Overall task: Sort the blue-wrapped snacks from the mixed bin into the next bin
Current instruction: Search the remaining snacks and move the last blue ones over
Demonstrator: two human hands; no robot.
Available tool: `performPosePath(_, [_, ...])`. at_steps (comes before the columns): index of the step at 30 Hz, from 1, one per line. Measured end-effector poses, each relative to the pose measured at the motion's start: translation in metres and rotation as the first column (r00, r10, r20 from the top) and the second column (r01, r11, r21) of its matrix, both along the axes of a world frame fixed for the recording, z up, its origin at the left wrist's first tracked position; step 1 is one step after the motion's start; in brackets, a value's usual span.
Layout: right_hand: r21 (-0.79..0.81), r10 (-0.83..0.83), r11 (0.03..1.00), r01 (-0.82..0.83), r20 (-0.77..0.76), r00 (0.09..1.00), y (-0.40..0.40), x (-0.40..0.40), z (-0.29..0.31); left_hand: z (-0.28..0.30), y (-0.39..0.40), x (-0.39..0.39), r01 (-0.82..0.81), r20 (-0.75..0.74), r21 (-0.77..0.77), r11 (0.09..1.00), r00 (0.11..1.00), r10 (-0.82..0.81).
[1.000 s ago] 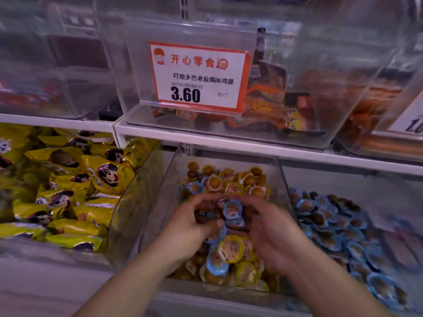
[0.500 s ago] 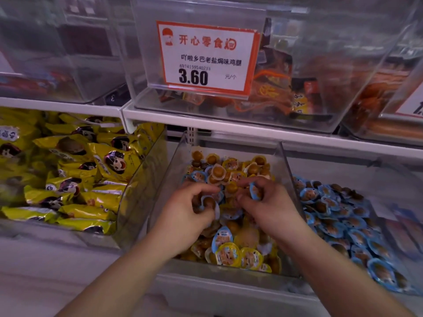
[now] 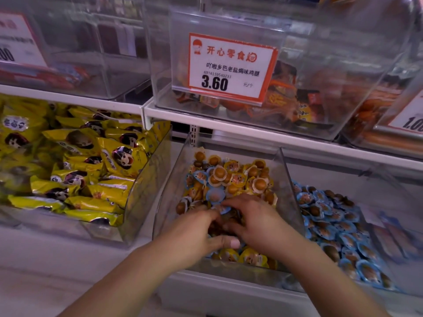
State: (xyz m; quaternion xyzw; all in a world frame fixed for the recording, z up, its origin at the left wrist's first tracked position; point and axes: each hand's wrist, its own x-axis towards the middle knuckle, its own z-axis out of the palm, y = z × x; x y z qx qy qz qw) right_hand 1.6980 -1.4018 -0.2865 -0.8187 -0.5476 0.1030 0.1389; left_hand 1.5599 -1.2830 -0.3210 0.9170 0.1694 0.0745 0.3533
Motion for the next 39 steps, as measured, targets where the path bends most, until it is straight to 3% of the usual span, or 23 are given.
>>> performPosePath(4, [0.134, -0.075, 0.987, 0.091, -0.123, 0.99, 0.001, 0.0, -0.01, -0.004, -0.001, 0.001, -0.083, -0.002, -0.046, 0.995, 0.997, 0.083])
performPosePath(8, [0.121, -0.104, 0.985, 0.126, -0.17, 0.98, 0.005, 0.003, -0.008, -0.003, 0.0, -0.001, -0.109, -0.009, -0.066, 0.992, 0.994, 0.108])
performPosePath(10, [0.186, -0.169, 0.955, 0.232, -0.303, 0.938, 0.007, 0.003, -0.006, -0.001, 0.001, -0.002, -0.1, -0.047, -0.017, 0.995, 0.994, 0.099])
performPosePath(12, [0.251, -0.222, 0.852, 0.46, -0.622, 0.751, 0.009, 0.003, -0.003, 0.001, 0.003, -0.001, -0.069, -0.076, 0.007, 0.998, 0.995, 0.07])
performPosePath(14, [0.214, -0.122, 0.711, 0.67, -0.901, 0.417, 0.01, 0.0, 0.005, 0.003, 0.002, -0.001, -0.042, -0.067, -0.006, 0.999, 0.997, 0.042])
performPosePath(15, [0.187, -0.04, 0.658, 0.729, -0.958, 0.283, 0.009, 0.002, 0.008, 0.004, 0.003, -0.001, -0.038, -0.046, -0.037, 0.999, 0.998, 0.036])
performPosePath(16, [0.179, 0.021, 0.632, 0.754, -0.977, 0.214, 0.007, 0.004, 0.011, 0.006, 0.003, -0.002, -0.044, -0.015, -0.083, 0.996, 0.999, 0.043])
performPosePath(17, [0.196, 0.045, 0.635, 0.747, -0.975, 0.218, 0.005, 0.007, 0.013, 0.009, 0.005, -0.002, -0.065, 0.018, -0.125, 0.99, 0.998, 0.068])
performPosePath(18, [0.24, 0.012, 0.666, 0.706, -0.95, 0.313, 0.004, 0.01, 0.014, 0.011, 0.007, -0.002, -0.103, 0.053, -0.161, 0.982, 0.992, 0.113])
performPosePath(19, [0.298, -0.063, 0.724, 0.622, -0.869, 0.49, 0.002, 0.012, 0.014, 0.014, 0.01, -0.002, -0.154, 0.09, -0.204, 0.967, 0.98, 0.175])
performPosePath(21, [0.353, -0.163, 0.859, 0.37, -0.497, 0.852, 0.001, 0.012, 0.009, 0.016, 0.014, 0.0, -0.29, 0.173, -0.345, 0.893, 0.915, 0.364])
performPosePath(22, [0.319, -0.136, 0.92, 0.229, -0.289, 0.948, 0.001, 0.01, 0.003, 0.017, 0.014, 0.003, -0.356, 0.203, -0.439, 0.825, 0.855, 0.477])
performPosePath(24, [0.161, -0.006, 0.987, 0.002, 0.022, 1.0, 0.005, 0.002, -0.009, 0.016, 0.01, 0.008, -0.409, 0.217, -0.621, 0.668, 0.729, 0.649])
performPosePath(27, [-0.003, 0.142, 0.989, -0.145, 0.232, 0.962, 0.017, -0.007, -0.017, 0.01, 0.005, 0.015, -0.398, 0.218, -0.721, 0.567, 0.647, 0.731])
performPosePath(31, [0.131, 0.077, 0.987, -0.094, 0.13, 0.989, 0.022, -0.013, -0.015, 0.011, 0.006, 0.016, -0.386, 0.224, -0.73, 0.564, 0.644, 0.731])
performPosePath(33, [0.301, -0.079, 0.947, 0.111, -0.119, 0.99, 0.019, -0.013, -0.012, 0.012, 0.007, 0.016, -0.405, 0.192, -0.739, 0.539, 0.64, 0.744])
performPosePath(34, [0.357, -0.152, 0.893, 0.274, -0.333, 0.931, 0.019, -0.014, -0.008, 0.011, 0.005, 0.018, -0.409, 0.17, -0.76, 0.505, 0.625, 0.762])
performPosePath(35, [0.354, -0.181, 0.811, 0.466, -0.605, 0.775, 0.019, -0.016, -0.004, 0.011, 0.001, 0.021, -0.402, 0.149, -0.792, 0.459, 0.602, 0.785])
performPosePath(36, [0.251, -0.146, 0.724, 0.643, -0.855, 0.498, 0.02, -0.02, -0.001, 0.013, -0.005, 0.026, -0.392, 0.146, -0.816, 0.424, 0.57, 0.809])
performPosePath(37, [0.095, -0.042, 0.677, 0.729, -0.985, 0.167, 0.021, -0.026, 0.003, 0.016, -0.013, 0.031, -0.39, 0.182, -0.815, 0.43, 0.532, 0.827])
performPosePath(38, [-0.041, 0.062, 0.673, 0.738, -0.992, -0.111, 0.022, -0.034, 0.008, 0.019, -0.023, 0.037, -0.398, 0.263, -0.777, 0.488, 0.5, 0.825])
performPosePath(39, [-0.119, 0.129, 0.69, 0.714, -0.95, -0.283, 0.023, -0.042, 0.011, 0.022, -0.033, 0.042, -0.406, 0.368, -0.71, 0.576, 0.483, 0.795])
